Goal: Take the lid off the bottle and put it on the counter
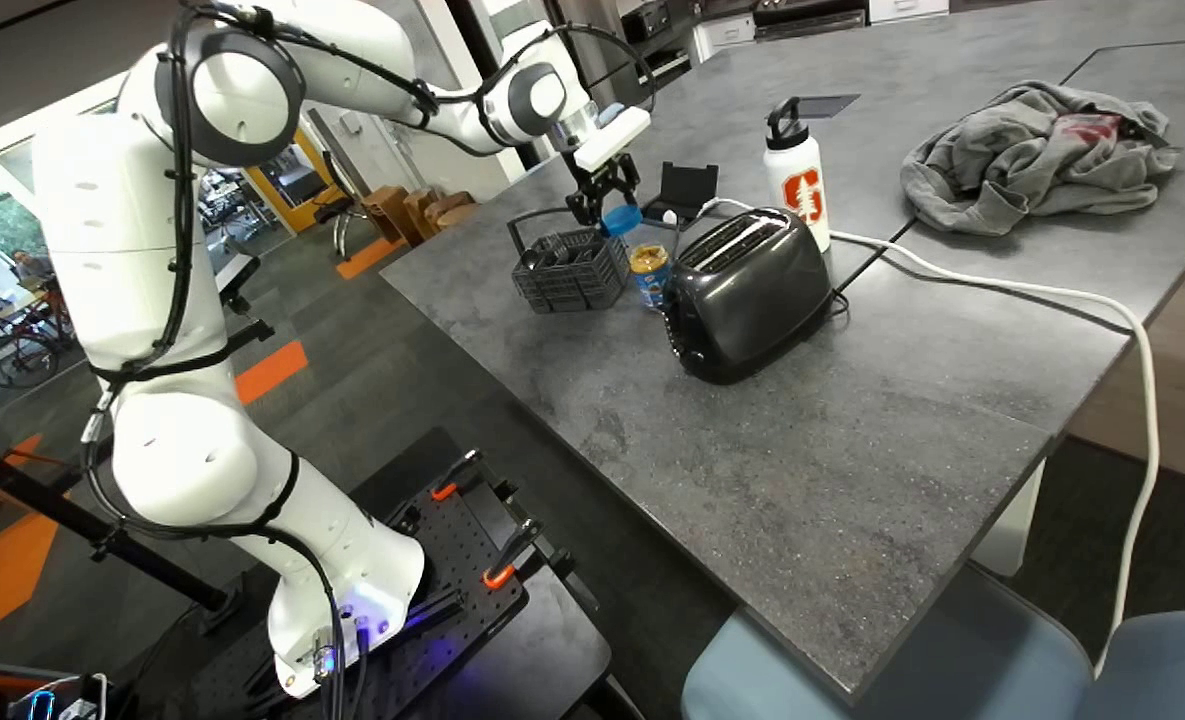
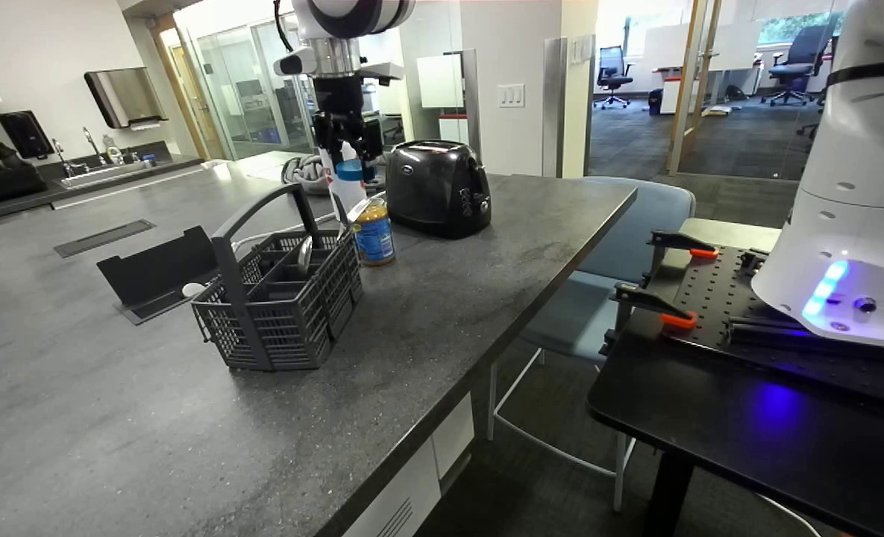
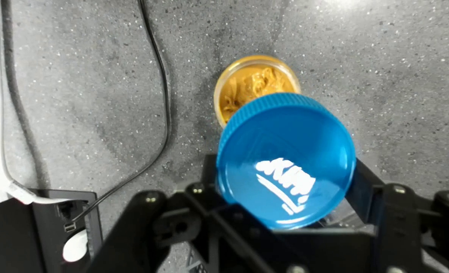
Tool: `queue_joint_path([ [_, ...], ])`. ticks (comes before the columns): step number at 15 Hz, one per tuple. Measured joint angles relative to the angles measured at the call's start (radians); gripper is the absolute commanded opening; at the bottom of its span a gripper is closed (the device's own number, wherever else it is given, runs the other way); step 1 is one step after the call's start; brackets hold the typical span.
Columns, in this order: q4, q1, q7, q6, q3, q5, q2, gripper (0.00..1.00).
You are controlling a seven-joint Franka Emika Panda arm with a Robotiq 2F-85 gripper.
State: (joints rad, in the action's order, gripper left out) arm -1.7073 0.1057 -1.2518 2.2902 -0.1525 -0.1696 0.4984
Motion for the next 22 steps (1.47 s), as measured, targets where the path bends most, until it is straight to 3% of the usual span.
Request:
queue_joint_path([
  [8, -0.399, 0.02, 0.095, 0.012, 0.0, -0.061, -0.36, 0.55],
  [10, -0.513, 0.018, 0.106, 0.061, 0.008, -0.076, -0.444, 0.55],
  [13, -0.697, 0.004, 0.127, 0.228, 0.037, -0.087, -0.545, 0.55],
  [17, -0.903, -0.024, 0.129, 0.455, 0.11, -0.066, -0.6, 0.55],
  [22, -0.965, -0.034, 0.127, 0.518, 0.157, -0.028, -0.554, 0.55],
])
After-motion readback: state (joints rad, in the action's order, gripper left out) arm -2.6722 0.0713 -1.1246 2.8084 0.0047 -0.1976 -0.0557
